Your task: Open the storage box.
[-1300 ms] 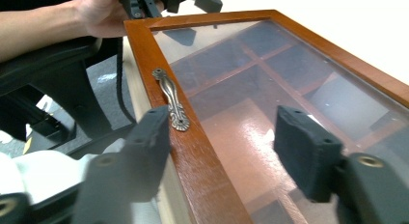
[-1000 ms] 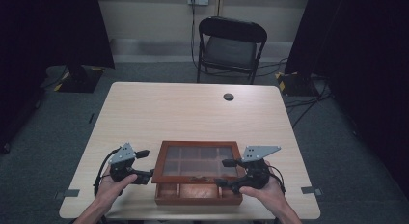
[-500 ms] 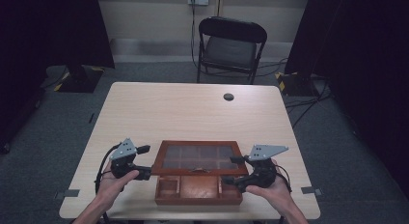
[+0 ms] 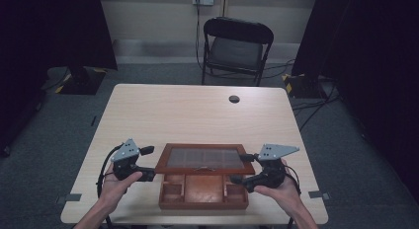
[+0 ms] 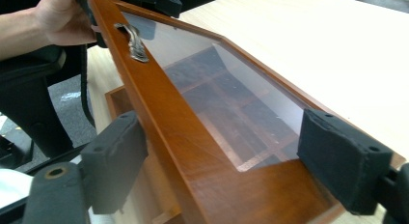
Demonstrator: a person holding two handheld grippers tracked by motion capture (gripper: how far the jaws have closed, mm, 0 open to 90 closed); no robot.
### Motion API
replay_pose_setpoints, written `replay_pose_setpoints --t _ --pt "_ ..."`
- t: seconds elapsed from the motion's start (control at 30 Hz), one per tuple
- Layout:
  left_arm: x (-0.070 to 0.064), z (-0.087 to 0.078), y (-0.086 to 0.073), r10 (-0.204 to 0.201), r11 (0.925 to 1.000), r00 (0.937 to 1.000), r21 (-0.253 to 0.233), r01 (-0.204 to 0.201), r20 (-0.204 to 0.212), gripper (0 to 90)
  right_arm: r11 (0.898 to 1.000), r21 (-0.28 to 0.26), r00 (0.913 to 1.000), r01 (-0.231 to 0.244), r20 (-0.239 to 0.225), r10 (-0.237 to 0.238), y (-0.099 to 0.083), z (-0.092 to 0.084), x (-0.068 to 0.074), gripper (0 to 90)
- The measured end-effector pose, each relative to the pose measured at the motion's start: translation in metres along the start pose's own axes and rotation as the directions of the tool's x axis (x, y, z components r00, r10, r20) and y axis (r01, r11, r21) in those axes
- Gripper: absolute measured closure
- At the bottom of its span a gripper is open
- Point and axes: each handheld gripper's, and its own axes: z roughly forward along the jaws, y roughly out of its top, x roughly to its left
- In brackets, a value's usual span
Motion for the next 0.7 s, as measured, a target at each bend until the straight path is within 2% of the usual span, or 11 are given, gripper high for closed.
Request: replay_pose_setpoints --t 0.07,0.27,0.43,0.47,0.5,0.53,0.7 --pt "0.001 -0.001 0.002 0.004 0.9999 1.0000 0.013 -0.004 0.002 20.9 1.000 -0.001 1.0000 0.001 -0.001 -0.001 0.000 0.000 -0.002 16.8" --pt "0.004 0.001 0.006 -0.026 0.9996 0.9995 0.013 0.025 0.017 19.5 1.000 -0.015 1.0000 -0.003 0.002 0.003 0.002 0.000 -0.007 18.0" --pt "0.005 0.004 0.009 -0.052 0.9986 0.9982 0.013 0.052 0.030 19.4 1.000 -0.002 0.9996 -0.007 0.026 0.007 0.003 0.001 -0.013 18.0" --pt "0.006 0.004 0.010 -0.043 0.9990 0.9986 0.017 0.042 0.030 19.7 1.000 -0.004 0.9994 -0.013 0.032 0.014 0.003 0.001 -0.014 18.1" --pt "0.006 0.005 0.010 -0.062 0.9980 0.9971 0.014 0.061 0.044 21.4 1.000 -0.007 0.9994 -0.017 0.031 0.017 0.003 0.001 -0.016 18.4" --pt "0.007 0.005 0.011 -0.062 0.9980 0.9965 0.017 0.061 0.056 23.1 1.000 -0.006 0.9992 -0.020 0.035 0.020 0.003 0.001 -0.017 18.8" --pt "0.009 0.006 0.018 -0.047 0.9987 0.9970 0.025 0.045 0.062 25.7 0.999 -0.019 0.9985 -0.040 0.036 0.041 0.005 0.001 -0.026 24.8"
